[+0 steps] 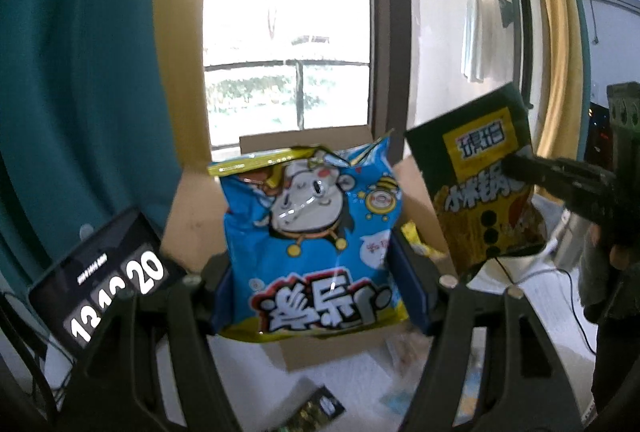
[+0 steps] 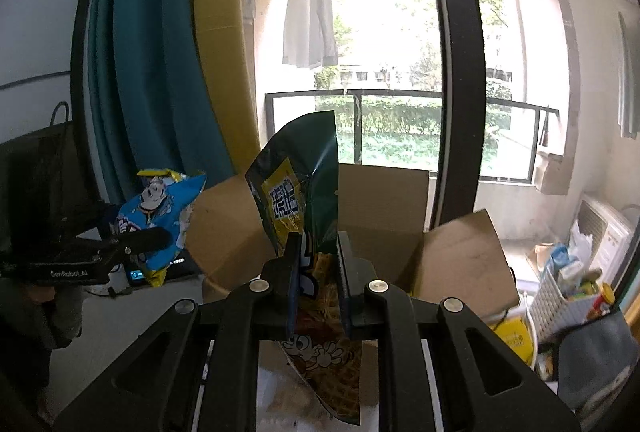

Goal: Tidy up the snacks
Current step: 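Carry the blue cartoon bag and waffle bag into the box and release both, then grasp the clear packet with the left tool while the right tool grasps the white-blue bag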

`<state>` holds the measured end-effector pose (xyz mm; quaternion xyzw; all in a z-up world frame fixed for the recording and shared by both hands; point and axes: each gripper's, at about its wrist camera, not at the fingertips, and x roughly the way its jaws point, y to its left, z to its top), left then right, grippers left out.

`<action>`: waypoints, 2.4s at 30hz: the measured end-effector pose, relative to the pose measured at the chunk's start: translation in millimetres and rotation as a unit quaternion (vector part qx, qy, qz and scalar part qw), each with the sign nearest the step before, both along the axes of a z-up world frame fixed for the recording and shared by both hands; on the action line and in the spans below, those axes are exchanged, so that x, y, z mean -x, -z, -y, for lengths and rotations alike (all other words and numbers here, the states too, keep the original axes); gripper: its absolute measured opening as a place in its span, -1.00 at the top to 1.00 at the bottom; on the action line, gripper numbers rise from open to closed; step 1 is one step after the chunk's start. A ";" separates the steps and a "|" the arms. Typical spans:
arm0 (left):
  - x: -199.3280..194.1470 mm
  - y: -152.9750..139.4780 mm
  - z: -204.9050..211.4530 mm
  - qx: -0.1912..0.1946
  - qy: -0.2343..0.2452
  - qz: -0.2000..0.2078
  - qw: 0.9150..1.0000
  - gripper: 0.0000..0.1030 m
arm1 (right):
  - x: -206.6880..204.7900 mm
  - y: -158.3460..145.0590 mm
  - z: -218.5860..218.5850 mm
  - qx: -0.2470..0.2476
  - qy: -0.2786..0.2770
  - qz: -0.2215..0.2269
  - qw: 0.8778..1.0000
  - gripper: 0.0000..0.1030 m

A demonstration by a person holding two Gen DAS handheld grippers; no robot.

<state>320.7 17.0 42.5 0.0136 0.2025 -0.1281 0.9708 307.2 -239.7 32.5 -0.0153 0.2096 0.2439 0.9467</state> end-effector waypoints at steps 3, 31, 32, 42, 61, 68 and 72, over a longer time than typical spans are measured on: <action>-20.1 -0.4 -0.8 0.008 -0.003 -0.005 1.000 -0.33 | -14.0 2.4 -4.4 0.002 -0.005 0.002 1.000 0.66; -124.9 22.2 -0.6 0.061 -0.017 -0.042 0.997 -0.71 | -106.4 55.0 -42.8 0.057 0.015 -0.071 0.996 0.15; -122.7 20.6 -1.1 0.060 -0.018 -0.041 0.997 -0.71 | -103.4 54.1 -41.1 0.056 0.016 -0.071 0.996 0.15; -72.7 0.2 6.2 0.054 -0.011 -0.022 0.998 -0.71 | -70.5 38.4 -31.5 0.053 0.017 -0.062 0.997 0.15; 20.1 8.6 21.3 0.044 0.011 -0.029 0.999 -0.71 | 19.6 29.2 -13.4 0.044 0.030 -0.070 0.996 0.13; 37.9 22.8 30.5 0.042 0.021 -0.046 0.998 -0.71 | 40.7 44.3 1.4 0.042 0.042 -0.088 0.994 0.12; 42.5 35.6 38.8 0.032 0.026 -0.061 0.997 -0.70 | 49.5 53.2 9.7 0.041 0.048 -0.099 0.993 0.12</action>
